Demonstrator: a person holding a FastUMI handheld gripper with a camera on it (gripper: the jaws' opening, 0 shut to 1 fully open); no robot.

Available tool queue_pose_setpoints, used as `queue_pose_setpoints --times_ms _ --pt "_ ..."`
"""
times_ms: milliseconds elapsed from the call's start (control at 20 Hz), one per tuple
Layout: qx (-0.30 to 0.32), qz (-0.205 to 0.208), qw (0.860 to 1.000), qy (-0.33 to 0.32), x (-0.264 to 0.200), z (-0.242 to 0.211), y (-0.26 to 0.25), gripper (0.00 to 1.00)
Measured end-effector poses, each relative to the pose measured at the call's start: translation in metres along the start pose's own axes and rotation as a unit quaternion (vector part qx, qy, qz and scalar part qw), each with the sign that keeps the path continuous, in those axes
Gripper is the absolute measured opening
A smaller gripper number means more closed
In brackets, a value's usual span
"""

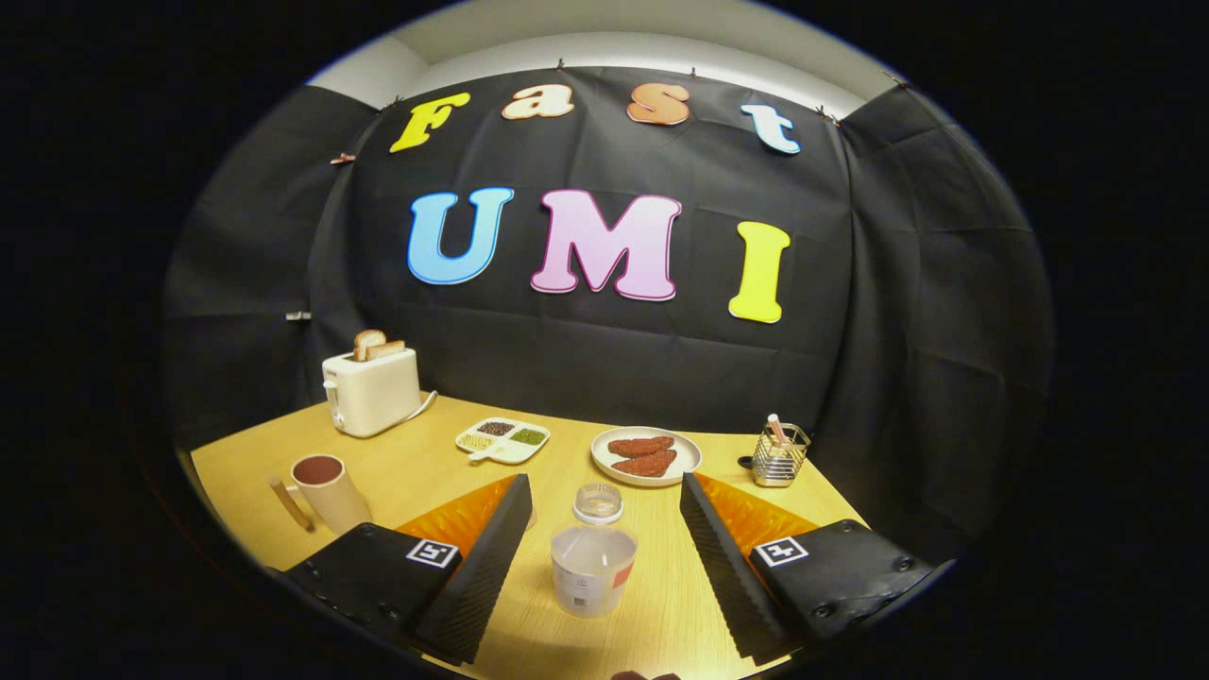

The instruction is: Take the bottle from table, then pour the juice into the cup, finally place the bottle on the coaster

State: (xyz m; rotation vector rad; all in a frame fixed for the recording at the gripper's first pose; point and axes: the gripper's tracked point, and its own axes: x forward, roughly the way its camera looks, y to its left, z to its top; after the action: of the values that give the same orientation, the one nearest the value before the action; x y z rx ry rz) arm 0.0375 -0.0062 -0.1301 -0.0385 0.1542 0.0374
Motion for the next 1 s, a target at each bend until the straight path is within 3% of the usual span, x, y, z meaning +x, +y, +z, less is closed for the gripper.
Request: queue_pose_setpoints --times_ms 400,850,900,950,1000 --pt "0.016 0.0 0.999 0.038 0.025 -0.055 0.002 0.98" --pt "0.028 0.009 0.998 0.05 0.042 -0.078 0.007 0.97" --pt "0.031 0.011 0.998 0.055 0.043 -0.08 0.009 0.93" --pt "0.033 0.015 0.998 0.056 0.045 -0.081 0.01 0.81" --pt "0.035 0.017 0.998 0.054 0.046 -0.08 0.01 0.8"
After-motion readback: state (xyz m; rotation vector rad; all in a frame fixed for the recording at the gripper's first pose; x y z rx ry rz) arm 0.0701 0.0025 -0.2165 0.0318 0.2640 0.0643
